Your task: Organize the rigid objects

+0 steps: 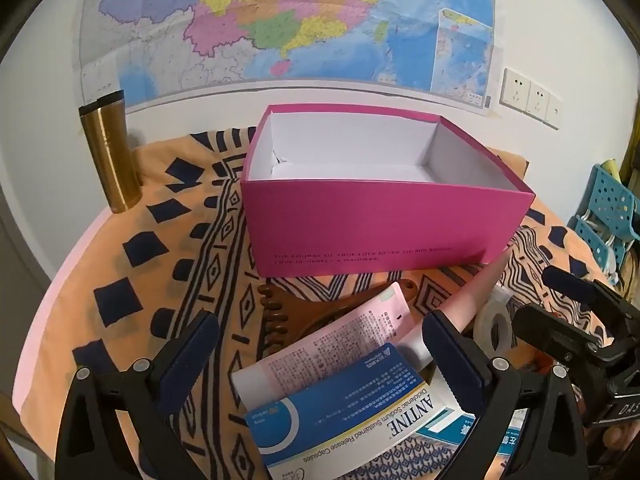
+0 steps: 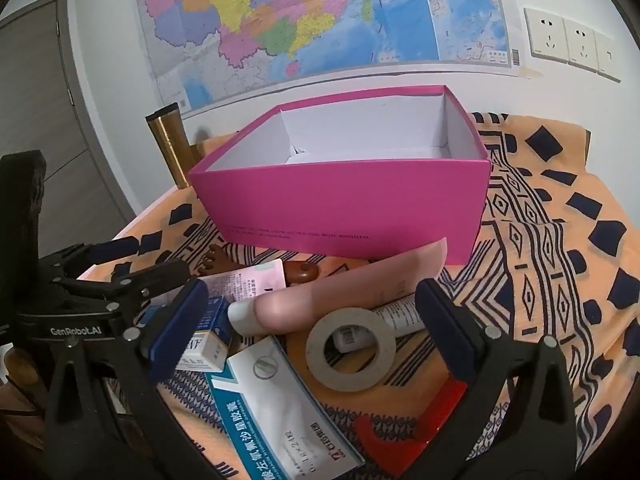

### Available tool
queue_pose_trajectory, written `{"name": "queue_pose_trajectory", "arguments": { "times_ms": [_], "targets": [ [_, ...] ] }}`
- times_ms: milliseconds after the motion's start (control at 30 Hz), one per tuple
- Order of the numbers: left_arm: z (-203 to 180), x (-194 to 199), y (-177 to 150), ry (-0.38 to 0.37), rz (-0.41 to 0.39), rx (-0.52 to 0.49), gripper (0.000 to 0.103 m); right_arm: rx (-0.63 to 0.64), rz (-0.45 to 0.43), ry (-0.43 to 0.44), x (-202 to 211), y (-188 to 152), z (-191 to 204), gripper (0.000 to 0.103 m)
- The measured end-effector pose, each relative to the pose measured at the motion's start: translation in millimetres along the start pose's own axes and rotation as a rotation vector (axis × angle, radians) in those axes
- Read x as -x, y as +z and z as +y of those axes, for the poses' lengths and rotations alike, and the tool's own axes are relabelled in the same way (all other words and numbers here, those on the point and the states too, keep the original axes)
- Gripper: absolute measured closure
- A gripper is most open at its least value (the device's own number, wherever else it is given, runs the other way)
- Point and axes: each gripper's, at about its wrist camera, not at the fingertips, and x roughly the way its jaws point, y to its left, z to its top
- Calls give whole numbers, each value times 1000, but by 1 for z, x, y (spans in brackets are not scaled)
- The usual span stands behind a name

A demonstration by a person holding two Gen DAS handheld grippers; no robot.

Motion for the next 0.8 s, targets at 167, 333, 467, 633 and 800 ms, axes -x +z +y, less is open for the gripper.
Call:
{"name": "queue_pose_trajectory", "arguments": {
  "times_ms": [167, 333, 467, 633, 800],
  "targets": [
    [0, -1, -1, -1, 0, 0, 0, -6, 1, 2, -2, -1, 1, 0],
    [0, 0, 0, -1, 0, 1, 0, -3, 5, 10, -3, 0, 0, 0],
    [0, 0, 0, -1, 0, 1, 0, -4, 11, 17, -4, 0, 0, 0],
    [0, 0, -1, 0, 0, 1, 0, -10, 14, 24, -5, 0, -1, 0],
    [0, -1, -1, 1, 0, 1, 0, -5, 14, 31, -6, 0, -1, 0]
  ]
}}
